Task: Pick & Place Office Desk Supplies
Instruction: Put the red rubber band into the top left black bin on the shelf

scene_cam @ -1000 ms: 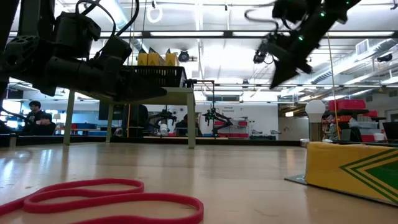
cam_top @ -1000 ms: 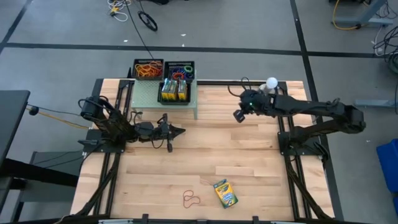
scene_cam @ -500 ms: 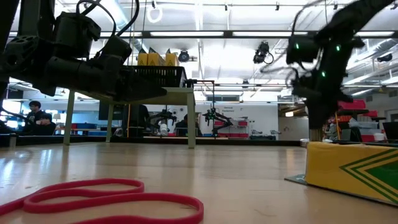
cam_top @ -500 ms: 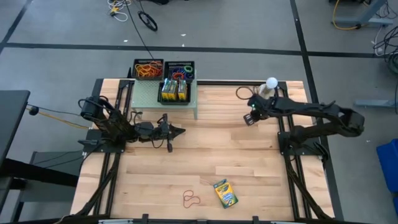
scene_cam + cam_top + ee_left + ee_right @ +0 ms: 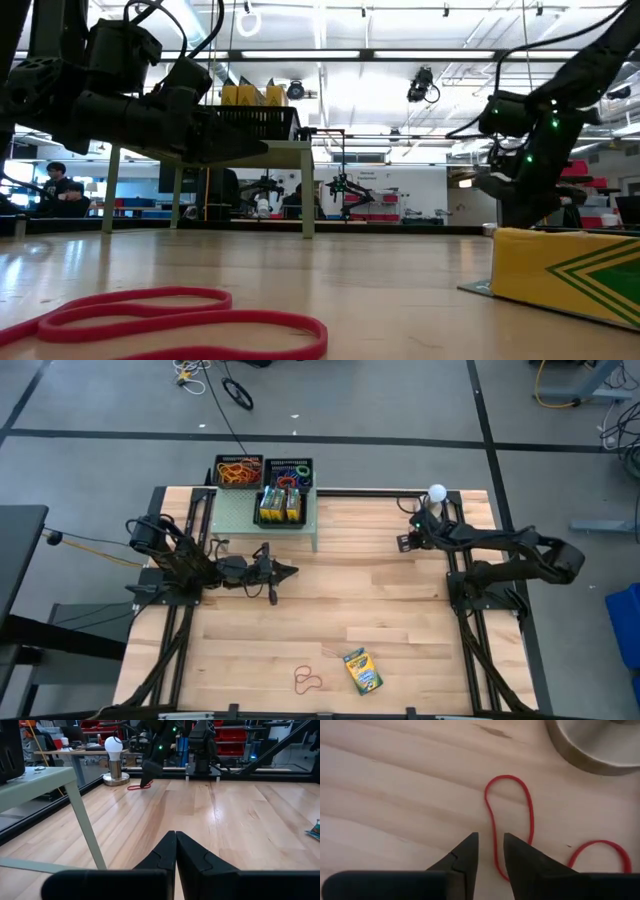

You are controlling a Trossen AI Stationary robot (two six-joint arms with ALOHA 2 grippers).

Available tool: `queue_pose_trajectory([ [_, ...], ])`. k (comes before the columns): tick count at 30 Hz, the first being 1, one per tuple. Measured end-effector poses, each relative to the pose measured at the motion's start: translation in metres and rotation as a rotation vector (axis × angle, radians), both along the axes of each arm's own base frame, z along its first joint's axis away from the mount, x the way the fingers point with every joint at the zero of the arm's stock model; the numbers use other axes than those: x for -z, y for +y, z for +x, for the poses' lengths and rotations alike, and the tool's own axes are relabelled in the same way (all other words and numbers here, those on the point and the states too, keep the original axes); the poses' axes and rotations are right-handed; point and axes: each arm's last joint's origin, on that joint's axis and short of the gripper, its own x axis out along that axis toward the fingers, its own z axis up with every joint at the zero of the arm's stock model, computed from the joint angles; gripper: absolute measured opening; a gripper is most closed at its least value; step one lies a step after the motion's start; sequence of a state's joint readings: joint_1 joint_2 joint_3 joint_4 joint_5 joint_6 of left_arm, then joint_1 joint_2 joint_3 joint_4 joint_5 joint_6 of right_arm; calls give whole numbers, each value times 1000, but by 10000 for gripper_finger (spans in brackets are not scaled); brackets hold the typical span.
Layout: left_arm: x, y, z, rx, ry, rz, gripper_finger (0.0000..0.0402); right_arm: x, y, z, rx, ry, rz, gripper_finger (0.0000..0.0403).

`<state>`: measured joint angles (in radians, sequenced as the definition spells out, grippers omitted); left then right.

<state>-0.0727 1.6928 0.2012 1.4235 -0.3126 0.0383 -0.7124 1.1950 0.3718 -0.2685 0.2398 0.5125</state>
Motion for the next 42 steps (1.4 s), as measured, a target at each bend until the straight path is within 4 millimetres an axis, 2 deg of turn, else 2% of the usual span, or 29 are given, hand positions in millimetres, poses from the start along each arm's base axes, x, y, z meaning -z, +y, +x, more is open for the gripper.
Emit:
queue_pose_trajectory([
  [7,1,0,0,-5,-8,-69,13,13,-2,1,-6,48,-16,88],
  [11,4,3,1,6,-2,-191,13,13,-2,3,-39,58,-41,40],
  [14,4,8,8,3,14,-247,13,13,0,5,-64,68,-52,8],
  [18,2,5,21,31,64,-196,11,8,7,14,-125,75,-32,12],
  [24,-5,-8,32,99,60,-137,17,-11,37,51,-327,-47,-35,5],
  [32,-7,-10,37,80,74,-111,87,-46,98,100,-610,-307,-102,2],
  [37,-8,-10,38,82,73,-100,136,-70,125,116,-706,-462,-154,2],
  [42,-19,-13,49,92,23,-113,182,-89,139,127,-765,-584,-222,1],
])
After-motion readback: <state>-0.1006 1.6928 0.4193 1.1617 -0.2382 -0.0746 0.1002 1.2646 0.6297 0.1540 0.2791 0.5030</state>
